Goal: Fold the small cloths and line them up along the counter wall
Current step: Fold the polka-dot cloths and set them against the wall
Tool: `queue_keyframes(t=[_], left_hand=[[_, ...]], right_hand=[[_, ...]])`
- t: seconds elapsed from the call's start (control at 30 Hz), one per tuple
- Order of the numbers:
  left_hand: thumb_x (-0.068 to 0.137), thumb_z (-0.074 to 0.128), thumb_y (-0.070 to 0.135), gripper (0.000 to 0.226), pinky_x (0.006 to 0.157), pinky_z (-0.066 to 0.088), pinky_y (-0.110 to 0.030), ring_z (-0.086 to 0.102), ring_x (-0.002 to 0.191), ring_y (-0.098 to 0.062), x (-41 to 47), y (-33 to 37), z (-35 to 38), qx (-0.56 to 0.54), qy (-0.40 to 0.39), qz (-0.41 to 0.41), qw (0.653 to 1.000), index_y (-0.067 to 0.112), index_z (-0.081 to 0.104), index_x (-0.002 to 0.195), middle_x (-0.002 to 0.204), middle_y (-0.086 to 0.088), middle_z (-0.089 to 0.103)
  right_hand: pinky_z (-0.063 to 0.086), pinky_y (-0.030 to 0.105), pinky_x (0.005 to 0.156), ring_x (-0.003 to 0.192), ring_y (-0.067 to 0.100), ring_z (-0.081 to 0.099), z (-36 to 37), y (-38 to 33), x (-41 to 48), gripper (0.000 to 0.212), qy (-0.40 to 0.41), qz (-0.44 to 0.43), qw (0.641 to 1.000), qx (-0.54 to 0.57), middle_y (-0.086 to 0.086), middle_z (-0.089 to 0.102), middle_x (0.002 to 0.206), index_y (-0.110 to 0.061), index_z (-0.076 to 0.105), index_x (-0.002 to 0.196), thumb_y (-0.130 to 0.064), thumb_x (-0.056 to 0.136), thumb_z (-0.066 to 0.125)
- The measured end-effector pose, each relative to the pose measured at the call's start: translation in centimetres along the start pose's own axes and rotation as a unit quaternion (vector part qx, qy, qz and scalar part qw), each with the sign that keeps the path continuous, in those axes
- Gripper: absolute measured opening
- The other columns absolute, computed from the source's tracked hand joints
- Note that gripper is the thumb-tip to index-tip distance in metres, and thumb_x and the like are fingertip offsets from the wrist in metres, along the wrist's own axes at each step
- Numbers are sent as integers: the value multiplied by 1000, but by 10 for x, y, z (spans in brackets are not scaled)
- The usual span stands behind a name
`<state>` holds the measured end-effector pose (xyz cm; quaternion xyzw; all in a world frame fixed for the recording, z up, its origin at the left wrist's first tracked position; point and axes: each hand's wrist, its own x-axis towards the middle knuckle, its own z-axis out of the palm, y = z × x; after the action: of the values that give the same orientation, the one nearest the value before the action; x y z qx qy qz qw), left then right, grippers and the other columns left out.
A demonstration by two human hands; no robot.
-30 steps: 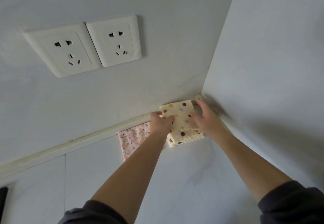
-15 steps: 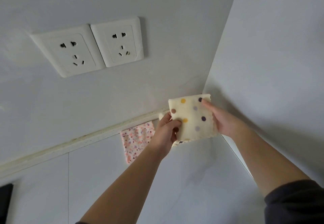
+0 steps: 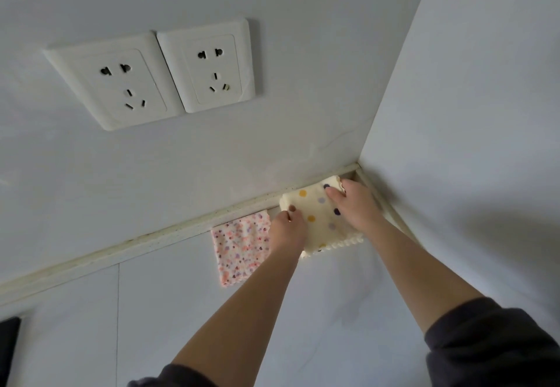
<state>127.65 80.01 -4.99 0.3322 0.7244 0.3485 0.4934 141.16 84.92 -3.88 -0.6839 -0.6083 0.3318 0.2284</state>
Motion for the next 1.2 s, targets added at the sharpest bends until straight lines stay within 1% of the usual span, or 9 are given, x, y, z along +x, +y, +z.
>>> queue_keyframes(t=[0.2, 0.33, 0.43, 0.5, 0.63, 0.7, 0.8, 0.97, 1.2], left_hand=[[101, 31, 32, 36, 69, 52, -37, 53, 72, -22, 11, 0, 5, 49, 28, -6, 998, 8, 53, 84, 72, -2, 50], [99, 40, 30, 18, 57, 42, -31, 51, 69, -16, -2, 0, 2, 80, 81, 37, 993, 13, 41, 95, 80, 1, 50], [93, 48, 27, 23, 69, 43, -31, 54, 92, -18, -8, -19, -6, 223, 176, 299, 911, 13, 47, 111, 106, 0, 53], [91, 41, 29, 39, 89, 46, -39, 53, 117, -20, -4, -34, -7, 331, 159, 421, 830, 12, 50, 125, 128, -2, 54], [95, 8, 42, 63, 115, 10, -51, 7, 146, -20, 4, -47, -6, 502, 40, 384, 774, 12, 13, 150, 159, -4, 14], [88, -11, 46, 68, 115, -8, -48, -14, 145, -17, 10, -53, -6, 538, 6, 338, 772, 14, -9, 148, 159, -1, -9], [86, -16, 45, 69, 116, -12, -48, -22, 143, -15, 10, -51, -4, 577, -11, 287, 765, 13, -16, 148, 158, -2, -19], [100, 11, 45, 63, 117, -7, -51, -14, 146, -17, -7, -33, -21, 566, -33, 272, 778, 13, -7, 151, 159, -3, -13], [82, -9, 53, 81, 116, -10, -43, 2, 147, -15, -113, -79, -136, 490, -13, 329, 807, 19, 17, 150, 159, 0, 13]], right_hand=[[42, 35, 63, 81, 32, 61, 14, 10, 6, 31, 46, -15, 997, -68, 7, 60, 74, -13, 43, 76, -36, 96, 50], [46, 37, 74, 98, 32, 58, 21, 6, 0, 30, 135, -37, 986, -93, 10, 63, 105, -11, 53, 112, -32, 91, 57], [47, 42, 90, 113, 32, 56, 18, 18, -7, 38, 254, -214, 930, -158, 13, 60, 120, -5, 54, 123, -21, 89, 53], [40, 43, 103, 127, 28, 49, 20, 29, -14, 42, 221, -299, 909, -189, 11, 56, 133, -4, 54, 129, -19, 92, 42], [12, 42, 116, 145, 10, 12, 32, 40, -20, 61, 31, -286, 919, -268, -1, 28, 156, -14, 32, 148, -37, 93, 16], [4, 44, 117, 142, 1, -7, 36, 43, -19, 69, -22, -248, 925, -289, -7, 11, 160, -19, 18, 152, -44, 89, 4], [2, 46, 117, 142, 0, -11, 39, 41, -20, 74, -36, -219, 922, -317, -11, 3, 160, -22, 10, 153, -47, 84, -5], [2, 52, 116, 147, 9, -6, 36, 24, -36, 73, -36, -158, 925, -343, -11, -1, 160, -22, 4, 153, -49, 86, -7], [6, 48, 116, 146, 13, 1, 88, -13, -177, 62, 72, -197, 962, -176, -8, 9, 157, -18, 15, 152, -42, 95, 16]])
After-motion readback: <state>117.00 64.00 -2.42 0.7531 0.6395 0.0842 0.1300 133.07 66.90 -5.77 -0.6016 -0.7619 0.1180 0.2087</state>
